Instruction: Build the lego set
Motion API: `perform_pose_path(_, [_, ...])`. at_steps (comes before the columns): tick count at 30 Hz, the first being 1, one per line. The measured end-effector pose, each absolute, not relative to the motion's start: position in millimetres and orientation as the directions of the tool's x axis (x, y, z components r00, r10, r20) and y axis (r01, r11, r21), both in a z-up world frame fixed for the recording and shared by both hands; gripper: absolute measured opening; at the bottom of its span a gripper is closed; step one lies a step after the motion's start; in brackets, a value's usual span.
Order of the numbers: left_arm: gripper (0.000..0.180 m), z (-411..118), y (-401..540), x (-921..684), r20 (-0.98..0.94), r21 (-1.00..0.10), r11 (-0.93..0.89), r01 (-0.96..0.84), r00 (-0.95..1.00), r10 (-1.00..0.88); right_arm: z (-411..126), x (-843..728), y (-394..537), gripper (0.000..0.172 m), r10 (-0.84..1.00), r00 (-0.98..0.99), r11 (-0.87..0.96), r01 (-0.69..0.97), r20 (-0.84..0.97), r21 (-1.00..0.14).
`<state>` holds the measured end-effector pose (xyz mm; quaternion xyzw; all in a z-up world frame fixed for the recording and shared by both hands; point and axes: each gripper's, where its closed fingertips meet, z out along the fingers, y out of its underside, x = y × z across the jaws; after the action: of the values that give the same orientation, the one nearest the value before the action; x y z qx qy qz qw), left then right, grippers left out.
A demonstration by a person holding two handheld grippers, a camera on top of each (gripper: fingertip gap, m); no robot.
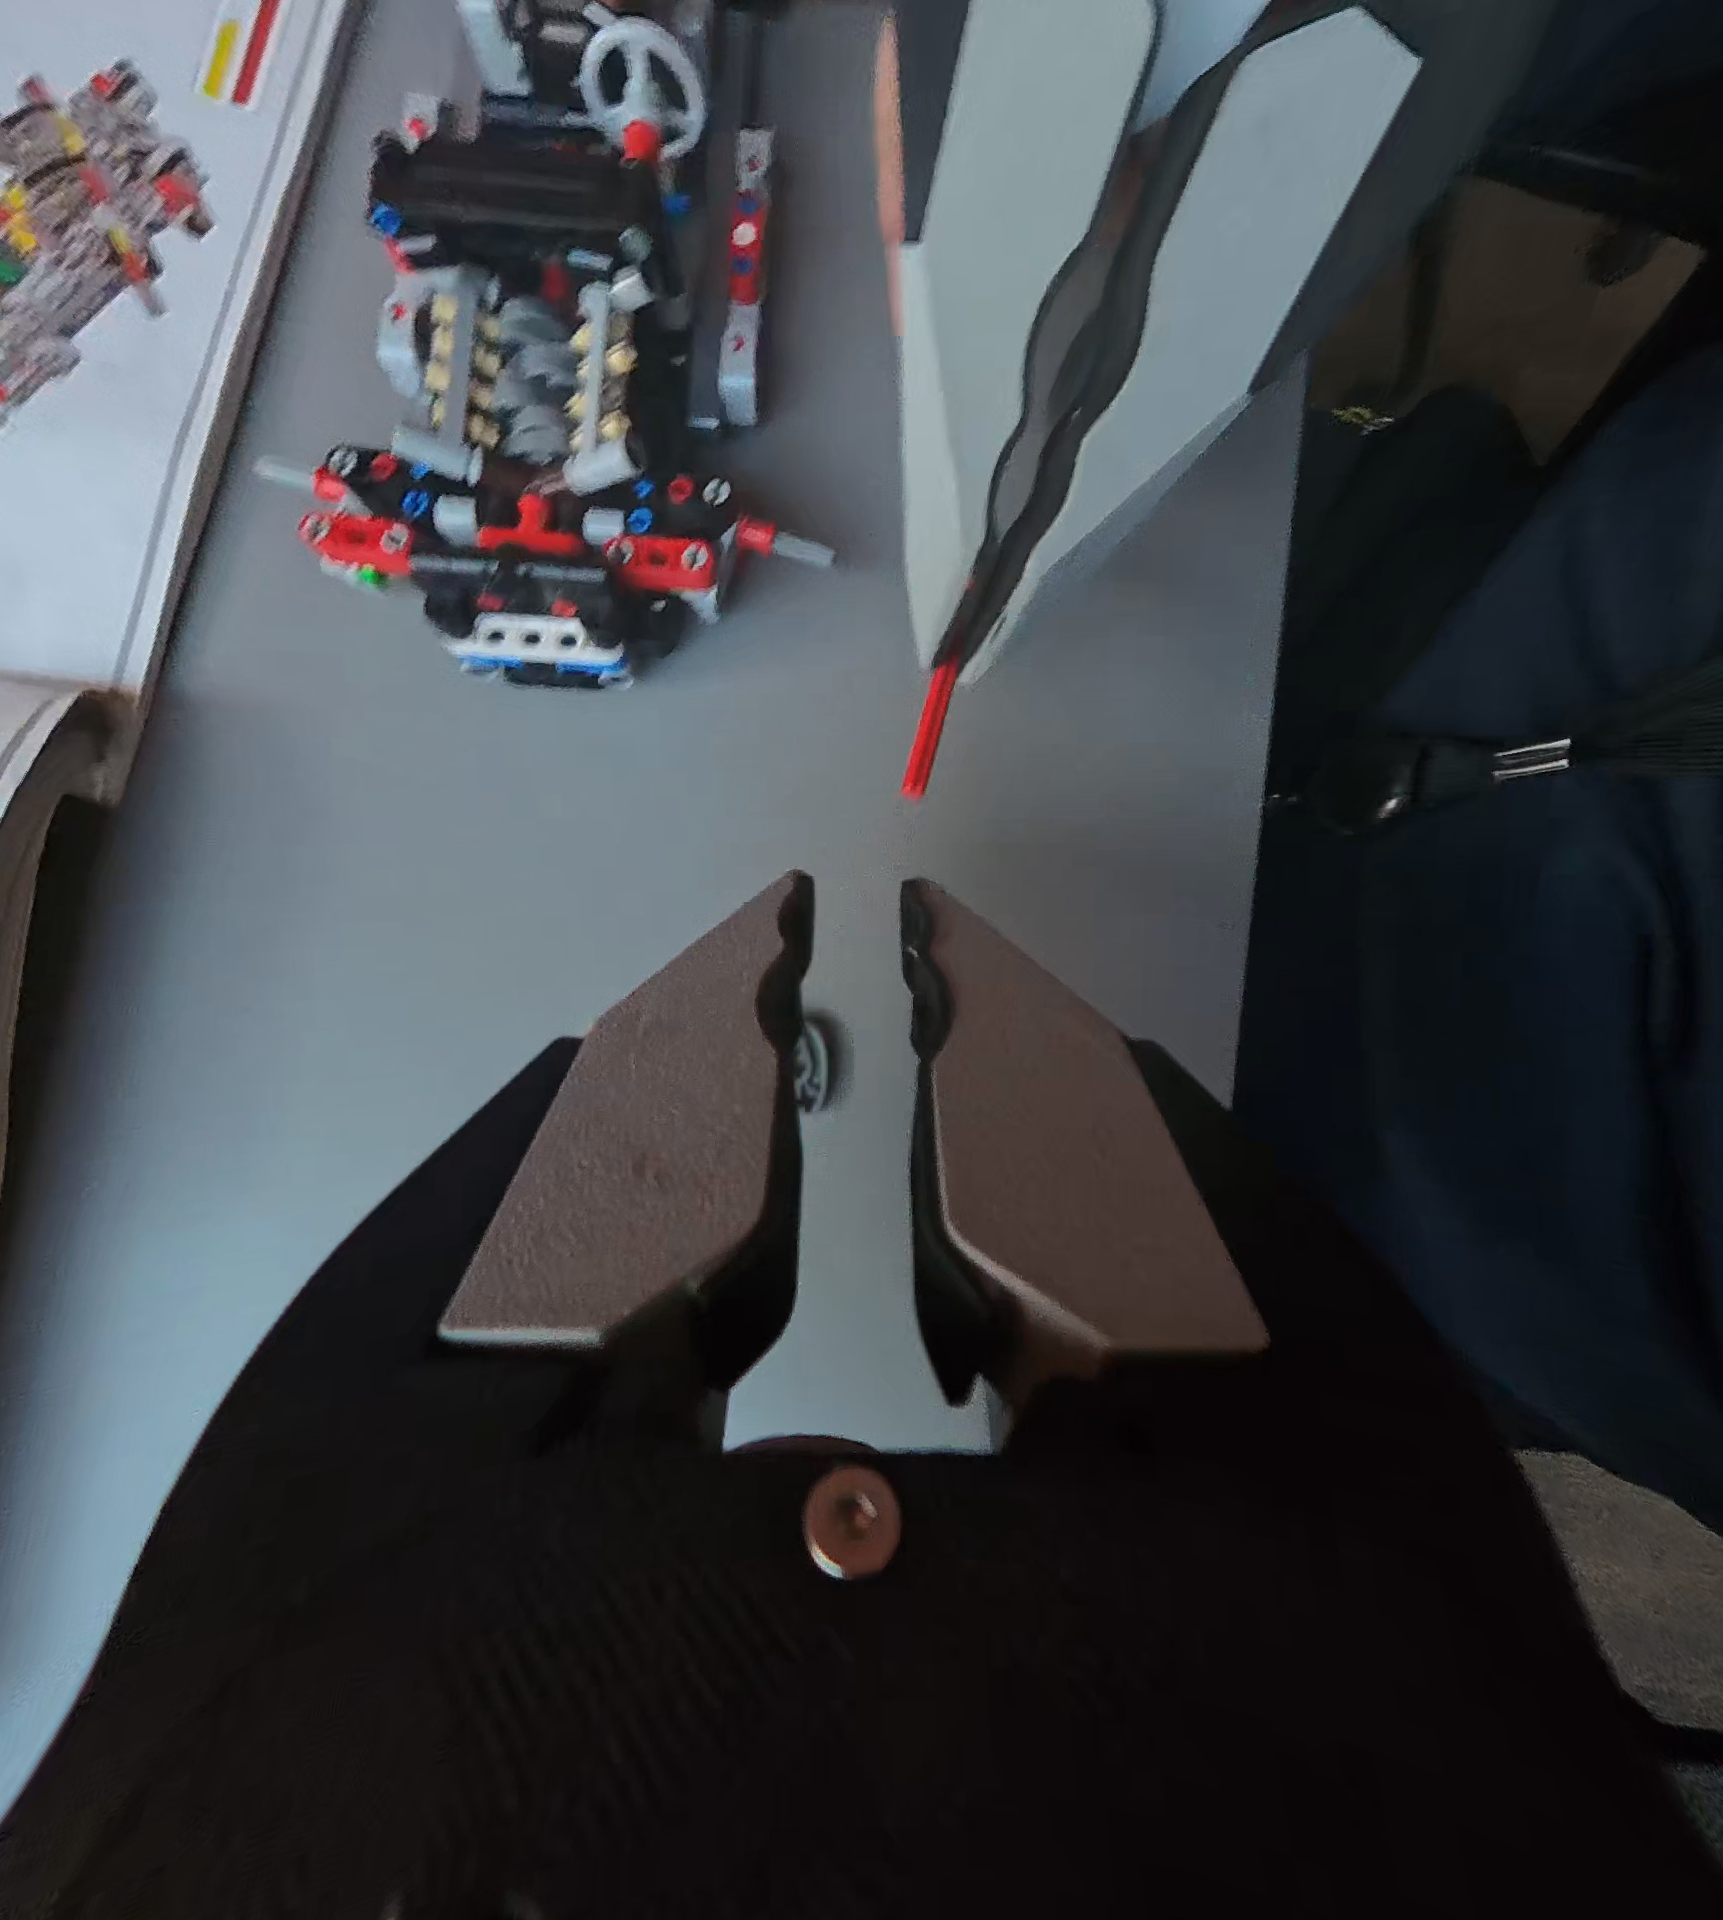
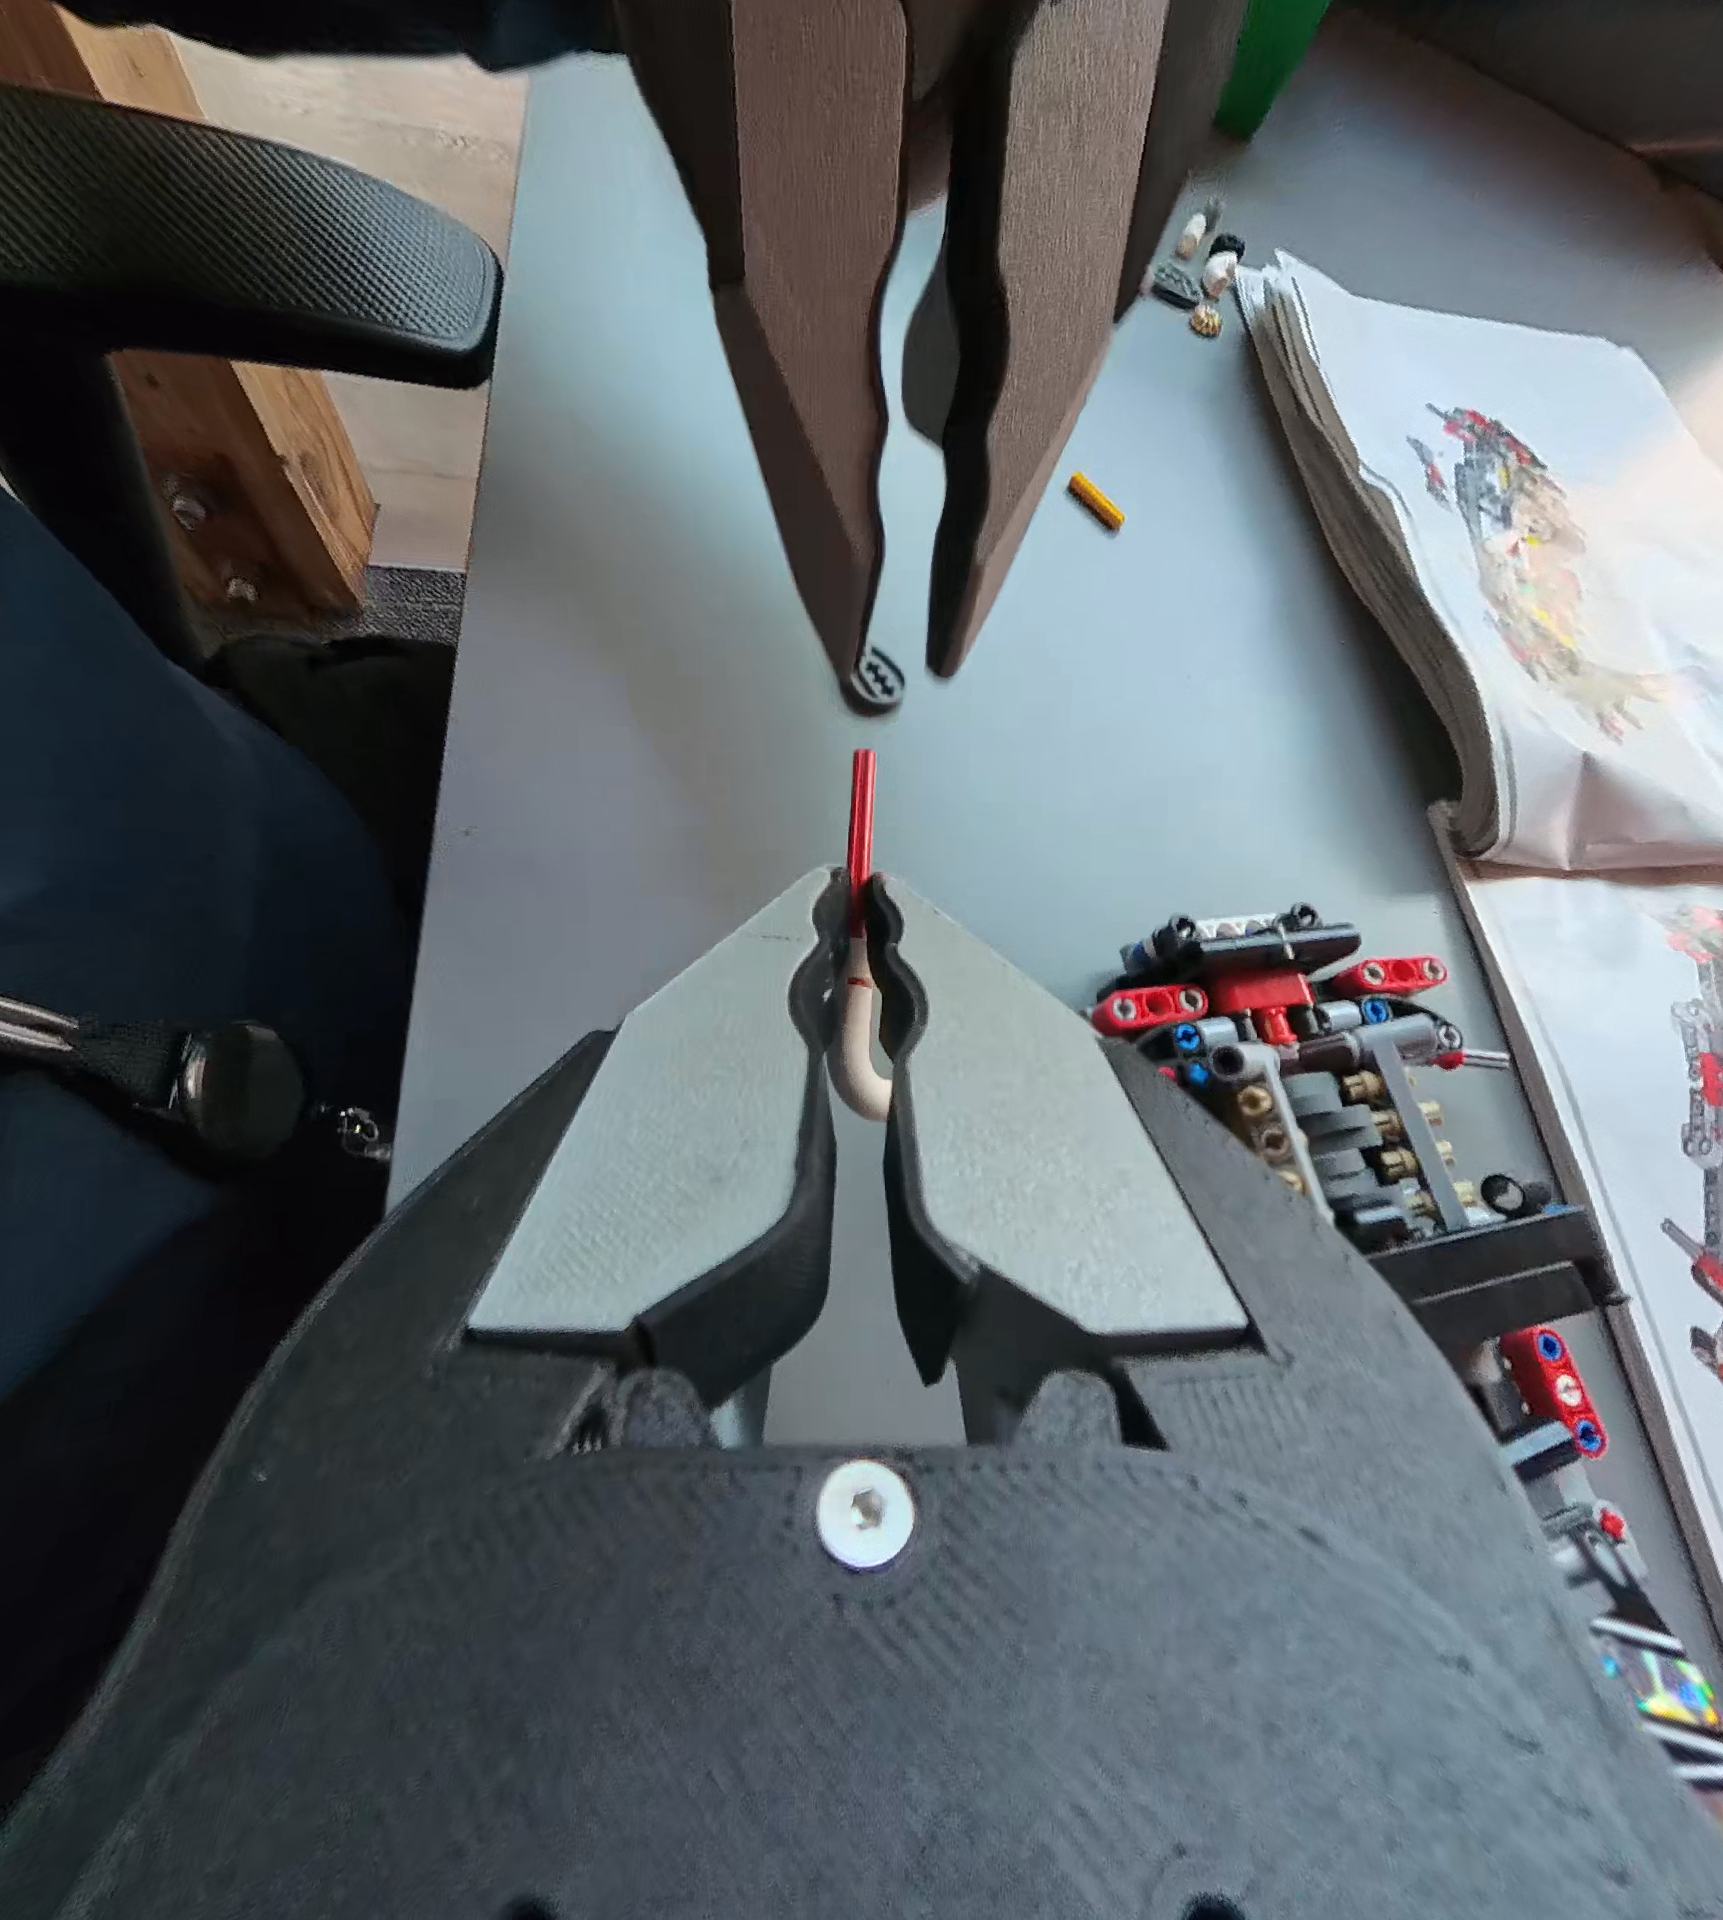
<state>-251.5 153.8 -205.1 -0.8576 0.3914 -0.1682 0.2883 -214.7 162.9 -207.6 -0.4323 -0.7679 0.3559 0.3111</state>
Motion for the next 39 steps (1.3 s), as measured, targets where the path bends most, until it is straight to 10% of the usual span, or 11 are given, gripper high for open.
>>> perform_pose_path(39, [0.002, -219, 154, -212, 0.182, -0.690, -0.490, -0.532, 0.529, -0.829, -218, -210, 158, 0.001, 0.862, -0.471, 0.412, 0.440, 0.185, -0.798])
